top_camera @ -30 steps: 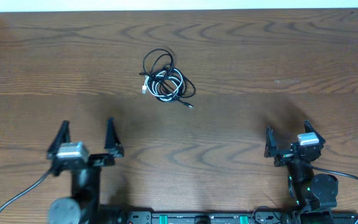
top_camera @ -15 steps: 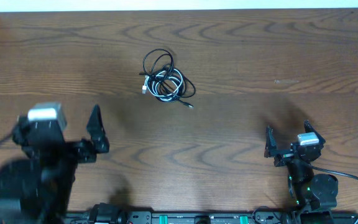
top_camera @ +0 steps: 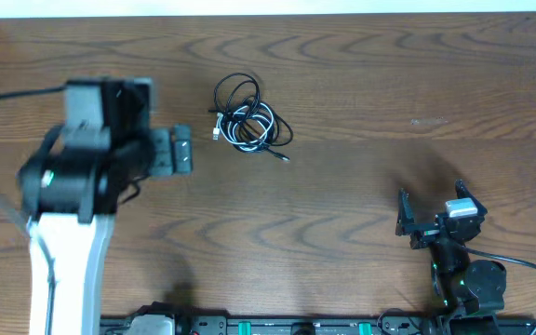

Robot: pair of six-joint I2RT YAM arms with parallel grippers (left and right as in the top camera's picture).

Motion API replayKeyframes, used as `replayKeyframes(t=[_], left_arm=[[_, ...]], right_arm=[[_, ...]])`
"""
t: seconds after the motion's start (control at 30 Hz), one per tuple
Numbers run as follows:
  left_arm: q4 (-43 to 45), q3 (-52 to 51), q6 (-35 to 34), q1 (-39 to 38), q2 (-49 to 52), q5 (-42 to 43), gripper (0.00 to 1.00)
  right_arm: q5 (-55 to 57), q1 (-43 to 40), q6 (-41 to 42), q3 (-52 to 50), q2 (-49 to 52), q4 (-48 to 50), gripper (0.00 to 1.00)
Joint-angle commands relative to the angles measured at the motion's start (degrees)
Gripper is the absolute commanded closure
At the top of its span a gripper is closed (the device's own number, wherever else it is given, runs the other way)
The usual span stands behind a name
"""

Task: Untangle cables
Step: 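Reach the left gripper forward over the black and white cable bundle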

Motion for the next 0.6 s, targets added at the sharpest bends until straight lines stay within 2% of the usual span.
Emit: replayKeyframes(t=[0.0, 0.03, 0.07, 0.13, 0.17, 0.33, 0.53, 0.57], left_arm=[[0.09, 0.72, 0.11, 0.20, 4.37, 8.20, 0.01], [0.50, 0.72, 0.11, 0.20, 5.79, 8.61, 0.02], [0.96, 0.72, 0.02, 0.20, 7.17, 8.63, 0.21], [2.01, 0.72, -2.78, 0.20, 10.14, 8.61, 0.75], [2.23, 0.70, -4.83, 0.20, 11.50, 8.61, 0.92], [5.81, 0.57, -12.17, 0.02, 18.05, 8.59, 0.92], [17.51, 0.57, -14.36, -0.26, 23.91, 8.57, 0.92], [19.54, 0.57, -15.02, -0.59, 24.83, 8.57, 0.84]], right_arm=[[0.04, -0.28, 0.35, -0.04, -0.20, -0.24, 0.01], [0.04, -0.28, 0.35, -0.04, -0.20, -0.24, 0.01], [0.04, -0.28, 0.35, -0.04, -0.20, -0.24, 0.01], [0.04, -0.28, 0.35, -0.04, -0.20, -0.24, 0.01], [0.07, -0.28, 0.35, -0.04, -0.20, -0.24, 0.01], [0.07, -0.28, 0.33, -0.04, -0.20, -0.24, 0.01], [0.04, -0.28, 0.33, -0.04, -0.20, -0.24, 0.01], [0.07, -0.28, 0.35, -0.04, -0.20, -0.24, 0.01]])
